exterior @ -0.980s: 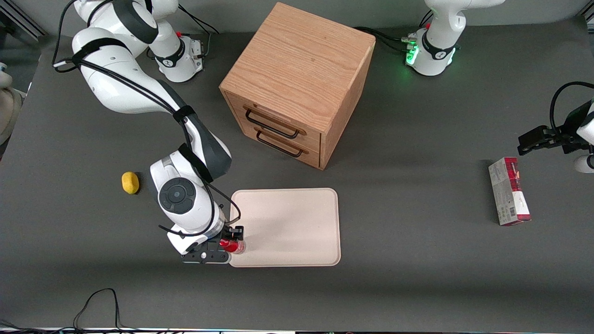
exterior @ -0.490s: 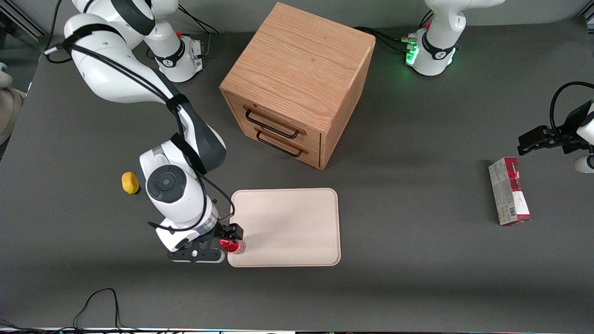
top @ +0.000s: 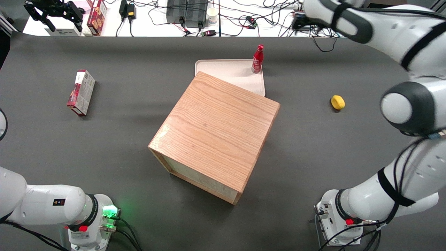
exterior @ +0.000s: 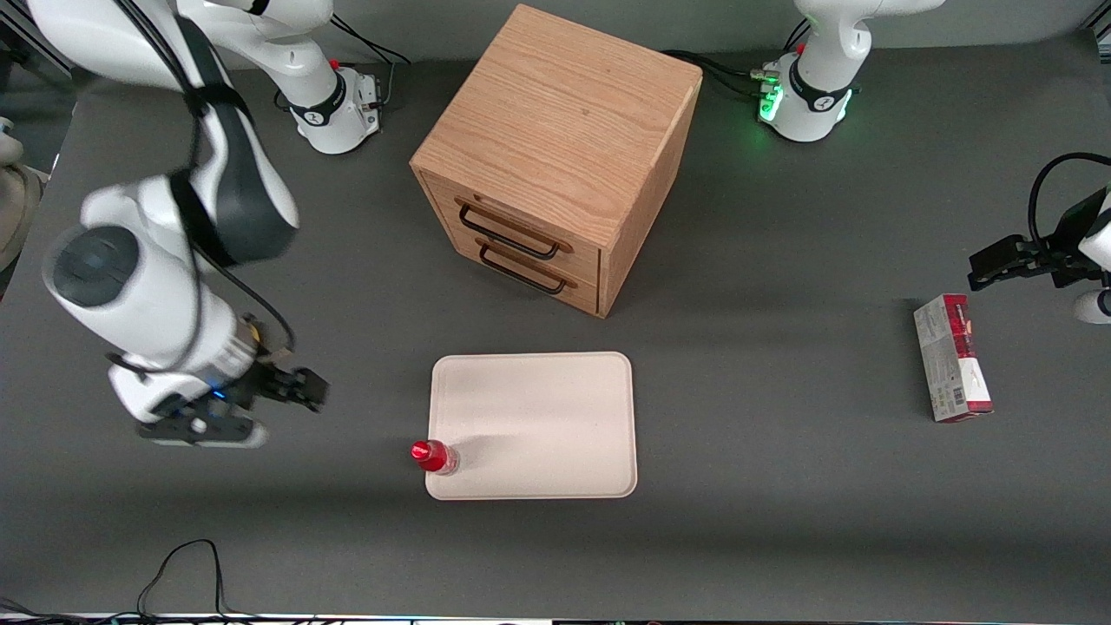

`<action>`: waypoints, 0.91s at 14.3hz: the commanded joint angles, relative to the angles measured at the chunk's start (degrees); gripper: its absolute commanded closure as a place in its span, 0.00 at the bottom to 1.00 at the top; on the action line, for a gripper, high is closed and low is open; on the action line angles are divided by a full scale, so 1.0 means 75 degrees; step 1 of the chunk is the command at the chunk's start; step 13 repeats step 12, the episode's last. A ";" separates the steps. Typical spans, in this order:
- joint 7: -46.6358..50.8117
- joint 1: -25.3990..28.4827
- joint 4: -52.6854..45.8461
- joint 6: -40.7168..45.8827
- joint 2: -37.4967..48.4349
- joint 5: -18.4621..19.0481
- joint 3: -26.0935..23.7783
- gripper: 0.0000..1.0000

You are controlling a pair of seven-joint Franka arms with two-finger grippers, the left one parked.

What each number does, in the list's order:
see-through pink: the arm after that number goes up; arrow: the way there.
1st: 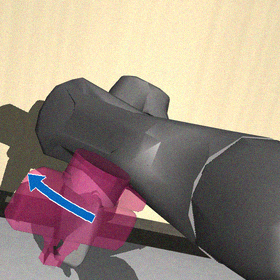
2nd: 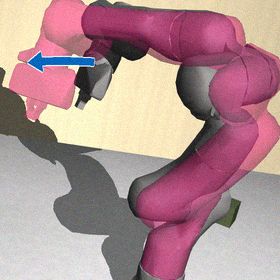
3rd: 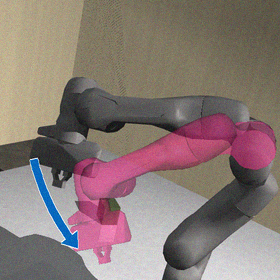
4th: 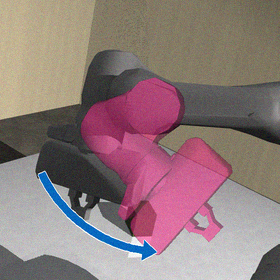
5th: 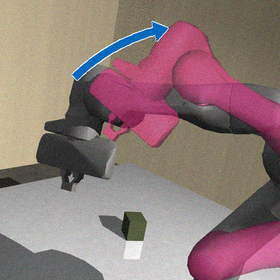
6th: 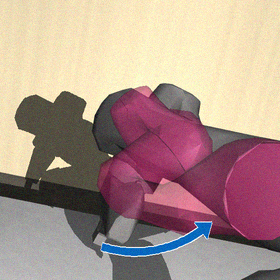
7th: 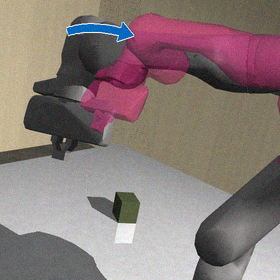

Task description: Place coke bottle on tray

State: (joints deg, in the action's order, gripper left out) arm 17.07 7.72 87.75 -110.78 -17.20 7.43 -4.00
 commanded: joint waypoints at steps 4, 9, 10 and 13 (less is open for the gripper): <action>-0.1572 -0.0021 0.2104 0.1664 0.2994 -0.0756 0.1047 0.00; -0.2031 -0.0420 0.2093 0.2630 0.3828 -0.1084 0.1236 0.00; -0.2019 -0.0420 0.2093 0.2630 0.3828 -0.1073 0.1236 0.00; -0.1972 -0.0420 0.2081 0.2595 0.3805 -0.1072 0.1236 0.00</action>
